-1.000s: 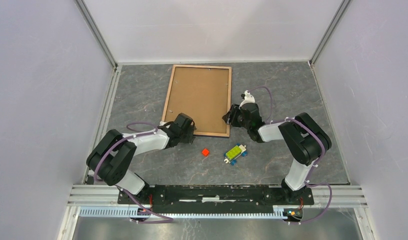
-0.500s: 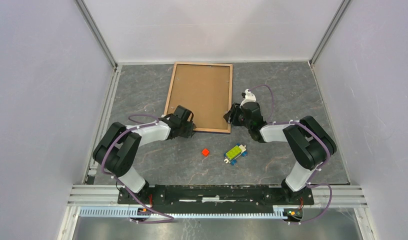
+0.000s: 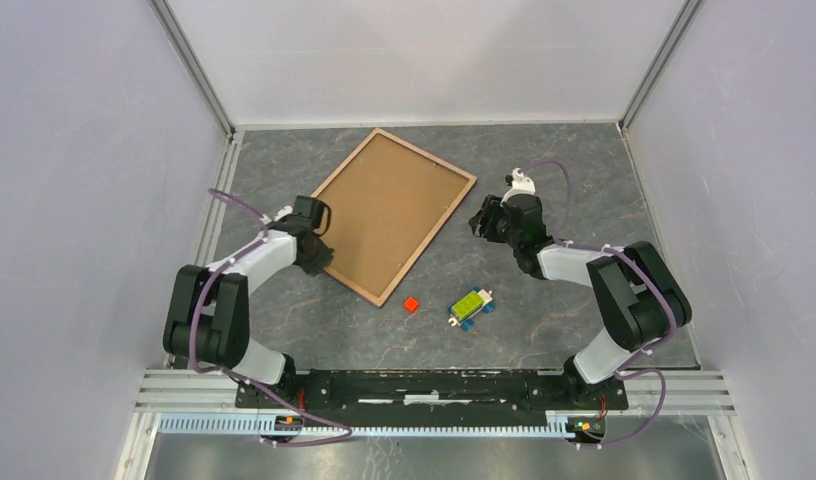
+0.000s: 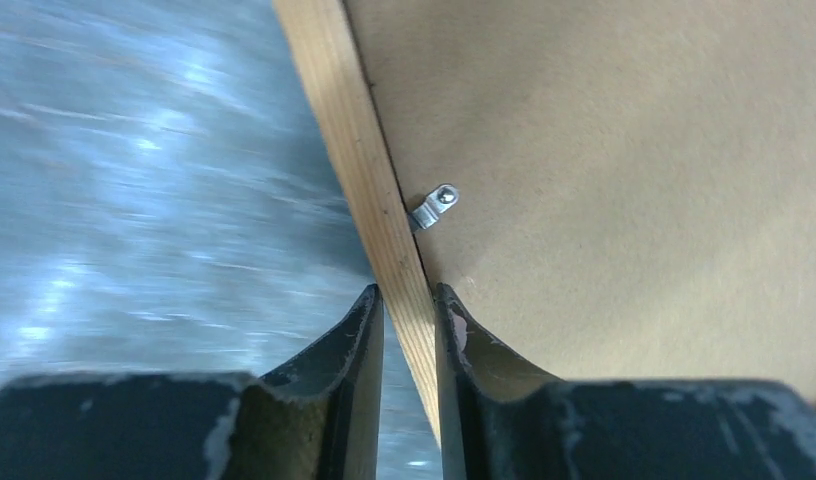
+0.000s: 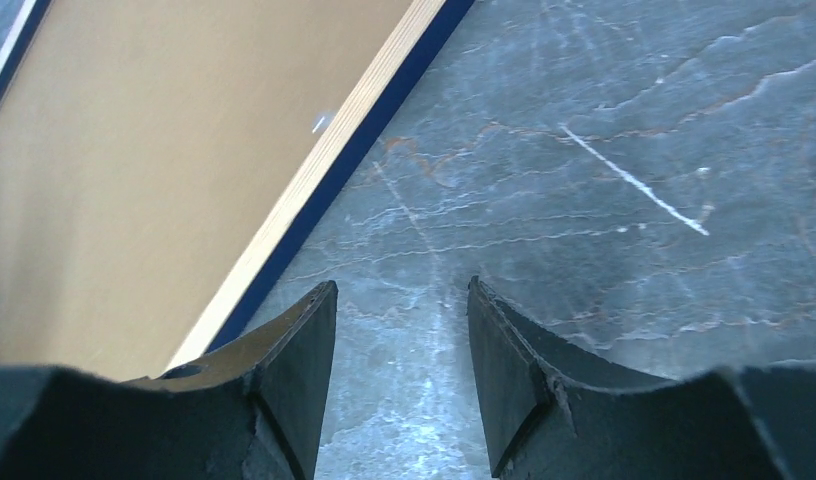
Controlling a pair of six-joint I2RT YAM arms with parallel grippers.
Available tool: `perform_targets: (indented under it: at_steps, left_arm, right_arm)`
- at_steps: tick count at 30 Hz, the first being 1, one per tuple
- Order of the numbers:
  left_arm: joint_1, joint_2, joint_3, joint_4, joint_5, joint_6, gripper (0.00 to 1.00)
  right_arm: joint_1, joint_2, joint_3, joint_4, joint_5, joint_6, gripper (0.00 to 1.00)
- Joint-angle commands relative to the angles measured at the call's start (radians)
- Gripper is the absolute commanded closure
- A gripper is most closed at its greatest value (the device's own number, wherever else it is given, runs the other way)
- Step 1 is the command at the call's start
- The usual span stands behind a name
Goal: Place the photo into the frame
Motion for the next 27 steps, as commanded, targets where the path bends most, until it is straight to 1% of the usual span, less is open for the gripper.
perform_targets:
  at_steps: [1, 2, 3, 4, 6, 7, 8, 9, 11, 12, 13, 16, 18, 19, 21, 23, 27]
  left_arm:
    - [0.124, -0.103, -0.026, -0.132, -0.002, 0.273, 0.98]
    - [0.151, -0.120, -0.014, -0.129, 0.015, 0.289, 0.95]
    - [0.179, -0.135, 0.000, -0.128, 0.027, 0.301, 0.90]
    - [0.197, -0.150, 0.010, -0.118, 0.036, 0.317, 0.80]
    - [0.229, -0.178, 0.026, -0.088, 0.038, 0.324, 0.39]
    - [0.239, -0.191, 0.037, -0.085, 0.042, 0.322, 0.28]
    - [0.245, -0.204, 0.046, -0.082, 0.052, 0.326, 0.20]
    - [0.245, -0.216, 0.052, -0.080, 0.057, 0.328, 0.16]
    - [0.245, -0.252, 0.045, -0.083, 0.072, 0.314, 0.07]
    - [0.246, -0.276, 0.033, -0.082, 0.103, 0.317, 0.03]
    - [0.245, -0.305, 0.018, -0.075, 0.143, 0.322, 0.01]
    - [0.227, -0.407, -0.076, -0.014, 0.342, 0.321, 0.00]
    - [0.178, -0.460, -0.117, -0.017, 0.409, 0.308, 0.00]
    - [0.138, -0.486, -0.131, -0.026, 0.410, 0.296, 0.00]
    - [0.031, -0.540, -0.149, -0.044, 0.358, 0.263, 0.00]
    - [-0.091, -0.569, -0.176, -0.035, 0.334, 0.195, 0.00]
    - [-0.234, -0.542, -0.232, 0.048, 0.335, 0.082, 0.00]
  right_arm:
    - [-0.036, -0.005, 0.000, 0.003, -0.022, -0.028, 0.43]
    - [-0.039, 0.005, 0.005, 0.003, -0.050, -0.029, 0.43]
    - [-0.042, 0.012, 0.011, 0.004, -0.063, -0.033, 0.43]
    - [-0.044, 0.021, 0.018, 0.003, -0.073, -0.040, 0.42]
    - [-0.045, 0.037, 0.041, -0.004, -0.094, -0.064, 0.40]
    - [-0.045, 0.046, 0.055, -0.013, -0.102, -0.078, 0.40]
    - [-0.046, 0.053, 0.075, -0.025, -0.110, -0.100, 0.39]
    - [-0.047, 0.063, 0.096, -0.039, -0.116, -0.121, 0.38]
    - [-0.047, 0.086, 0.162, -0.082, -0.134, -0.197, 0.36]
    - [-0.047, 0.108, 0.221, -0.124, -0.146, -0.248, 0.36]
    - [-0.046, 0.130, 0.284, -0.163, -0.146, -0.299, 0.36]
    - [-0.045, 0.220, 0.444, -0.269, -0.164, -0.416, 0.34]
    - [-0.042, 0.291, 0.550, -0.349, -0.194, -0.466, 0.35]
    - [-0.037, 0.328, 0.596, -0.383, -0.190, -0.479, 0.35]
    - [-0.026, 0.388, 0.668, -0.424, -0.176, -0.482, 0.35]
    - [-0.014, 0.444, 0.736, -0.456, -0.161, -0.471, 0.37]
    - [0.014, 0.515, 0.838, -0.524, -0.080, -0.463, 0.42]
